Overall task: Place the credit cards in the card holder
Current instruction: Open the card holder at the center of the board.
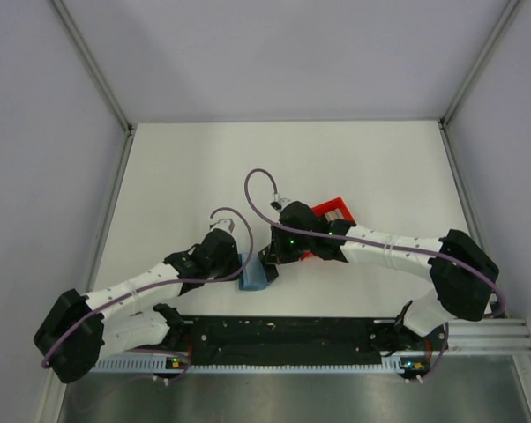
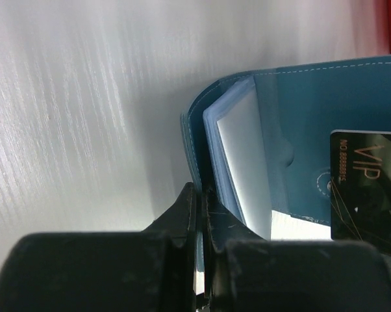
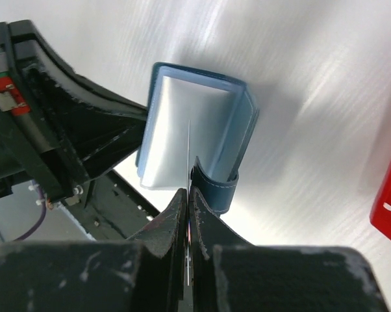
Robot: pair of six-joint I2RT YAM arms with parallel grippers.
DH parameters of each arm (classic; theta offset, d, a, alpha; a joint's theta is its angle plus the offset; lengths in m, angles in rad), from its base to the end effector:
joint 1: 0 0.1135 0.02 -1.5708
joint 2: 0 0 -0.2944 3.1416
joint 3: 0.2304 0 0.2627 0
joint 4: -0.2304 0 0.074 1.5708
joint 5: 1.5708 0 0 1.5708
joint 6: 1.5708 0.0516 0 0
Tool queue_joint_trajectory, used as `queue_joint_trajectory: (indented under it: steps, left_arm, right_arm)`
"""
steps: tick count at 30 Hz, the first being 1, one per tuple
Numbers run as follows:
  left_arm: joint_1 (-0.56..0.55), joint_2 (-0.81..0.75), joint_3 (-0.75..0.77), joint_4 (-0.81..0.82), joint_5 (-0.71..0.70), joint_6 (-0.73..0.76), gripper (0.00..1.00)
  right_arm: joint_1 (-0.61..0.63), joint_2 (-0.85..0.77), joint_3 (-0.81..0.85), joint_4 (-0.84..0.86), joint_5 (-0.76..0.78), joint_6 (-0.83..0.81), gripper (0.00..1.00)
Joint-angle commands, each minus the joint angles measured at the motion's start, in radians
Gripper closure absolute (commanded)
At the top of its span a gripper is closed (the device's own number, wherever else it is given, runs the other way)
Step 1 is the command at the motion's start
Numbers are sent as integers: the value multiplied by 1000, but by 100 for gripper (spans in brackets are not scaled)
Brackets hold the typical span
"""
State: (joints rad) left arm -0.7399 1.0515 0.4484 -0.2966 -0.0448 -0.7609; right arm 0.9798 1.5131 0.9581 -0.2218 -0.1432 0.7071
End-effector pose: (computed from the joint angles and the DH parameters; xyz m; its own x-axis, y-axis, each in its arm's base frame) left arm 0.1468 -0.1309 0.1751 -0.8691 -0.1393 -0.4745 0.0741 0.9120 -0.4034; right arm 0.1840 0.2874 0.2360 -0.8677 -0.1392 -0.4772 -0.4142 0.7332 0.5393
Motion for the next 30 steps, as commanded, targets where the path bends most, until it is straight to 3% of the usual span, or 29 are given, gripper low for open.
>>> queue_joint_trajectory:
  steps: [1,12,23,30]
  left_arm:
    - [-3,-27,3,-15,0,5,100]
    - [-3,-90,53,-73,23,23,100]
    - [-3,-77,44,-53,31,-3,100]
    - [-3,-85,41,-52,31,-12,100]
  right_arm:
    - [11,19,41,-45,73,3,100]
    - [16,-45,56,-39,139,51,100]
    - [181,-36,114,47,358,100,100]
    - [224,18,142,47,430,106,100]
